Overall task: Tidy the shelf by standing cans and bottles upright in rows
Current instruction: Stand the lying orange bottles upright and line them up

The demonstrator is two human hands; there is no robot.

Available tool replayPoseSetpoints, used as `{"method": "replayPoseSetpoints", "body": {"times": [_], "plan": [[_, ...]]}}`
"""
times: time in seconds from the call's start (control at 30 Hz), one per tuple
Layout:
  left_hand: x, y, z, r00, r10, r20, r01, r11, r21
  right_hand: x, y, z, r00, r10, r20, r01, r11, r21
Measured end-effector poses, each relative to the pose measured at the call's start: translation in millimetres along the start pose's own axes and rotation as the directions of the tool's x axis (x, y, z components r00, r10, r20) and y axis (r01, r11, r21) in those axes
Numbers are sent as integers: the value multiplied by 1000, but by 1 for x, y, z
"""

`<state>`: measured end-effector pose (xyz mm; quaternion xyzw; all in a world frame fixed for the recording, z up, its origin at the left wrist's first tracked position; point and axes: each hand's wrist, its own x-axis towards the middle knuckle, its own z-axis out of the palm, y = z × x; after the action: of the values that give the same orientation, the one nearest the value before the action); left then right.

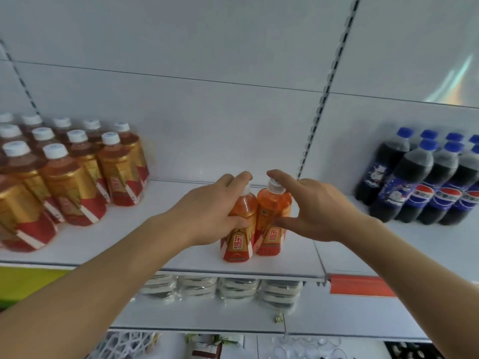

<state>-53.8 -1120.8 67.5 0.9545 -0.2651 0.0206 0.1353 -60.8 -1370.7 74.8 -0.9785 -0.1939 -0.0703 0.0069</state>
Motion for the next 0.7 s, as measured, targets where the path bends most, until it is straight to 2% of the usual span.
{"method": "replayPoseSetpoints", "body": {"times": [0.27,0.43,0.6,0.7], "plan": [[-69,-88,-36,994,-110,-27,112,989,99,58,-103,26,992,-87,-93,94,993,76],[-111,-157,-62,994,-63,-91,83,965,248,95,-181,35,990,-93,-105,102,992,78],[-140,-215,-83,987,-2,-160,63,922,381,123,-240,41,993,-40,-114,52,993,104],[-149,-237,-91,990,6,-141,52,915,401,136,-265,45,991,-8,-134,22,994,107]]}}
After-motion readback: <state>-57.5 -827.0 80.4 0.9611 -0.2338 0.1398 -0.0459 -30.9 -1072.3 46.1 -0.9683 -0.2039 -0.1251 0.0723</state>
